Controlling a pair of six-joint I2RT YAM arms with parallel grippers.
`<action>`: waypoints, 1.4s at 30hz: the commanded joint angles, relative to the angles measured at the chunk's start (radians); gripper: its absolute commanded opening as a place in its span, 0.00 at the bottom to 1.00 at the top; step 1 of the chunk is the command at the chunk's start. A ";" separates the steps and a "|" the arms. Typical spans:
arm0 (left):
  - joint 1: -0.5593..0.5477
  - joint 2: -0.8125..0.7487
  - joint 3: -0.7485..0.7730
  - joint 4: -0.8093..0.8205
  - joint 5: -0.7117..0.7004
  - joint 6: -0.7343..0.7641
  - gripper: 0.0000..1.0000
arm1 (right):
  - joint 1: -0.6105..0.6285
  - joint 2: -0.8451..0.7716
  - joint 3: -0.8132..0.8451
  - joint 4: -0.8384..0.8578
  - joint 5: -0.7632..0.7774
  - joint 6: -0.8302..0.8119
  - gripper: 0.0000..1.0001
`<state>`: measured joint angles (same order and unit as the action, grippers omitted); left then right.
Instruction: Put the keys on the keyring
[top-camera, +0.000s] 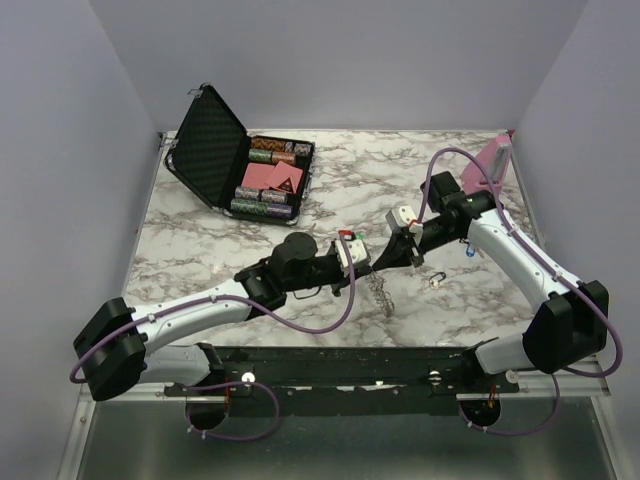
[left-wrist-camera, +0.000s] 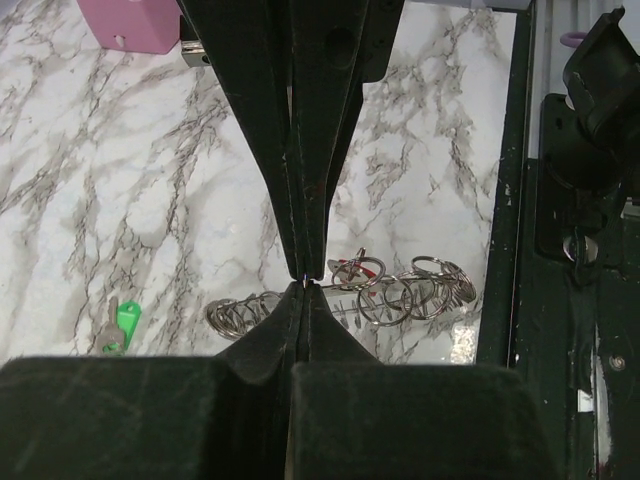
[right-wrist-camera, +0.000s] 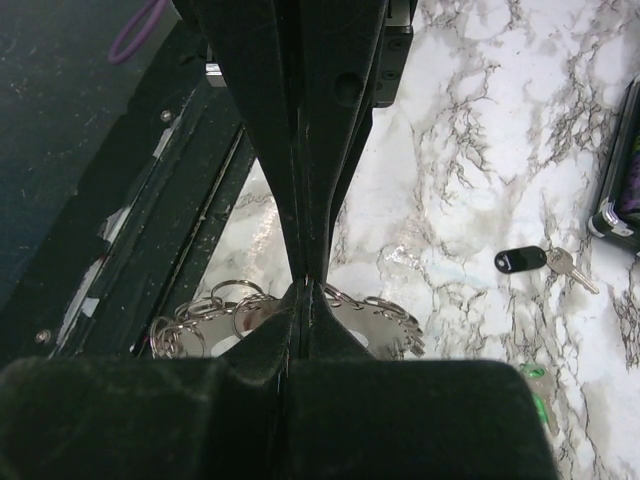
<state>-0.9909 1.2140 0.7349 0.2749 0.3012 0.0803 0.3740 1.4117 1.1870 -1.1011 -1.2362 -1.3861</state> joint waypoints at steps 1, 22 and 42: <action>-0.006 0.002 0.023 0.010 0.004 -0.017 0.00 | 0.009 0.000 -0.012 0.009 -0.075 0.022 0.02; -0.006 -0.136 -0.373 0.771 -0.108 -0.293 0.00 | 0.005 -0.005 -0.102 0.308 -0.261 0.398 0.43; -0.006 -0.062 -0.390 0.899 -0.125 -0.376 0.00 | 0.006 -0.013 -0.113 0.380 -0.307 0.481 0.37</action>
<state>-0.9909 1.1469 0.3511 1.1000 0.1947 -0.2775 0.3740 1.4117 1.0748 -0.7330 -1.4609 -0.9154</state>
